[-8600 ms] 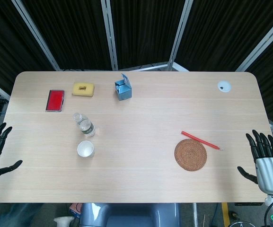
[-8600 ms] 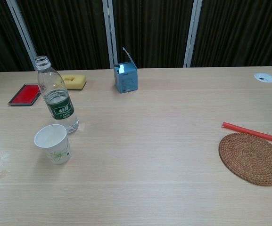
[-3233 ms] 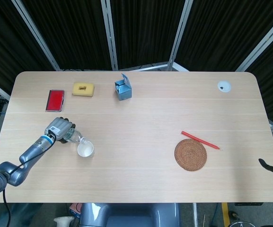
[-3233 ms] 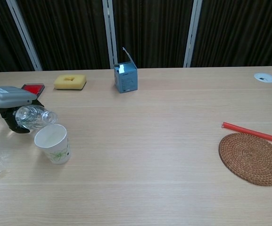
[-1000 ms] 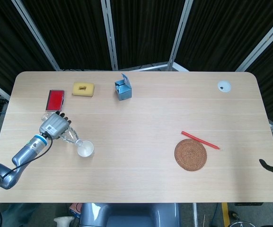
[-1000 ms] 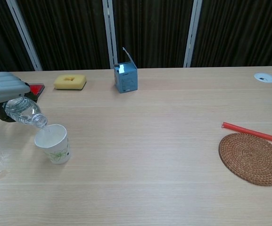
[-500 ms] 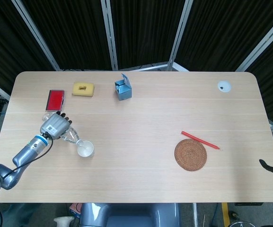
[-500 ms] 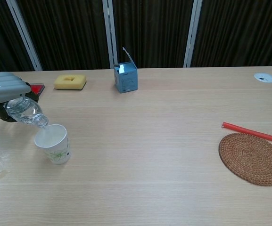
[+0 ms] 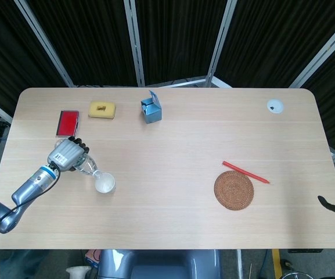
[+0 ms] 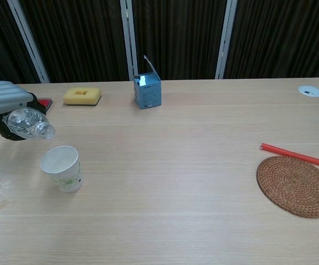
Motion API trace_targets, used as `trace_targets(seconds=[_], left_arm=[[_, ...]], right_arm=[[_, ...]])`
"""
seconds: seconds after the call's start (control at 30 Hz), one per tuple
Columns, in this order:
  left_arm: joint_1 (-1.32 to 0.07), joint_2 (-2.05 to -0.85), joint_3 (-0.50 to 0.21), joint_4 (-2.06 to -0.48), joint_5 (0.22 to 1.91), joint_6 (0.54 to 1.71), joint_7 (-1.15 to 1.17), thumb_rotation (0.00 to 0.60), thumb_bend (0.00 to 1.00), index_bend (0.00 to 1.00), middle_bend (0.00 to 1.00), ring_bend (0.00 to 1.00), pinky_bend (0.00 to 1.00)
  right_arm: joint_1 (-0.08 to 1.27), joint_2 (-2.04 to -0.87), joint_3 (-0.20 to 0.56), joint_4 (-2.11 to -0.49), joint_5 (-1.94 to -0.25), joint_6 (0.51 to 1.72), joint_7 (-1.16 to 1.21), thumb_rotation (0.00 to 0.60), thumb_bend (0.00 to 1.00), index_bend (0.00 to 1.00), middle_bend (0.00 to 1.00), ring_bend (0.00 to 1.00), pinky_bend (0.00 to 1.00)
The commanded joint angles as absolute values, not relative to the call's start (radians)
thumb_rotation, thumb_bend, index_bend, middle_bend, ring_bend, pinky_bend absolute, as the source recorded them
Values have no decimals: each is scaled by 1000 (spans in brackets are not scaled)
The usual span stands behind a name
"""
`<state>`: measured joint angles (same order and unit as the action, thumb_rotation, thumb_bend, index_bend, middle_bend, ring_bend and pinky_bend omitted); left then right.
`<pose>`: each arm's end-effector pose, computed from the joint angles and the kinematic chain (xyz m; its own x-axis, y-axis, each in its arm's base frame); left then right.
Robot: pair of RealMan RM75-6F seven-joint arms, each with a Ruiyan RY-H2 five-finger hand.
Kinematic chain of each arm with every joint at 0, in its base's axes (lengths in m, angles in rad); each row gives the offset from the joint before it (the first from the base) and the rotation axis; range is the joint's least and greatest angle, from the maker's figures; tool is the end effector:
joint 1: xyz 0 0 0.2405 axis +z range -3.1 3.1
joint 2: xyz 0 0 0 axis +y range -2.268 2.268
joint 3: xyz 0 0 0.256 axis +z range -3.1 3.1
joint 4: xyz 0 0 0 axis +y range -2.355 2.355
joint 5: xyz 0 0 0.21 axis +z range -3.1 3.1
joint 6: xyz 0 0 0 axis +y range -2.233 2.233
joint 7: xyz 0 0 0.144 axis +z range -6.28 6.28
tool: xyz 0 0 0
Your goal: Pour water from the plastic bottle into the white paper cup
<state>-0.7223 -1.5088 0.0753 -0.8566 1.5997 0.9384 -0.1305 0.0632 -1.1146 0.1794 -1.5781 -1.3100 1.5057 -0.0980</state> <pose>-0.2801 0.3785 0.0353 0.7801 0.1642 0.6038 0.5903 -0.5133 -0.6230 -0.3341 -0.1973 0.1971 0.4942 0.1224 0.8607 -0.8606 0.2087 0.4645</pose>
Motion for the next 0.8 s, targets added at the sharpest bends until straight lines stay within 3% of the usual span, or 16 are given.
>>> trace_targets(seconds=[0.03, 0.4, 0.8], left_arm=[[-719, -1505, 86, -840, 1616, 958, -214, 600, 511, 586, 437, 286, 329], [-708, -1482, 50, -888, 1559, 952, -454, 600, 509, 589, 437, 286, 330], [-720, -1508, -121, -1046, 1381, 886, -931, 600, 499, 602, 445, 287, 330]], right_arm=[[63, -1115, 179, -1578, -1309, 1505, -99, 600, 0, 0, 0, 0, 0], [63, -1117, 177, -1582, -1313, 1507, -104, 600, 0, 0, 0, 0, 0], [70, -1126, 172, -1581, -1315, 1498, -125, 600, 0, 0, 0, 0, 0]])
